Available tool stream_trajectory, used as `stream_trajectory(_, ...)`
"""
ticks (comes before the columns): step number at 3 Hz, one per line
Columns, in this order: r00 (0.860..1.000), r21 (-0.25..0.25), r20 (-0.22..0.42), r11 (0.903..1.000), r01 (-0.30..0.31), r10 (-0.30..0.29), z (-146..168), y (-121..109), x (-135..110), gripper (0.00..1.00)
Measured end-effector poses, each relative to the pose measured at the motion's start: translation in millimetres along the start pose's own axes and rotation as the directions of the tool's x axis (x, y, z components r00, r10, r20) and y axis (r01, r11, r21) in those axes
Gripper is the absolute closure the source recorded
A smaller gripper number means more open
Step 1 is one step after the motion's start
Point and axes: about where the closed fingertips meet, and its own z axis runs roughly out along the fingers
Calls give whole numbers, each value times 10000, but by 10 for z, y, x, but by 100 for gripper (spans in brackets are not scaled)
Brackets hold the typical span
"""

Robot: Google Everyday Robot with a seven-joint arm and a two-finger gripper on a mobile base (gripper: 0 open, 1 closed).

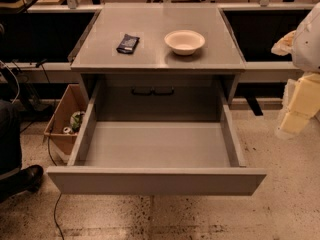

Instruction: Place rxbar blueberry into top drawer

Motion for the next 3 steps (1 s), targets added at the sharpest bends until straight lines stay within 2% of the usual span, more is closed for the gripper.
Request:
stream_trajectory(1, 10000, 1, 1, 10000, 0, 0, 0, 0, 0, 0)
stream_trajectory(2, 9996, 138, 287, 9999, 22, -26, 196, -172, -148, 0)
stream_trajectory(3, 9965, 349, 800, 9992, 193, -221, 511, -490, -467, 0)
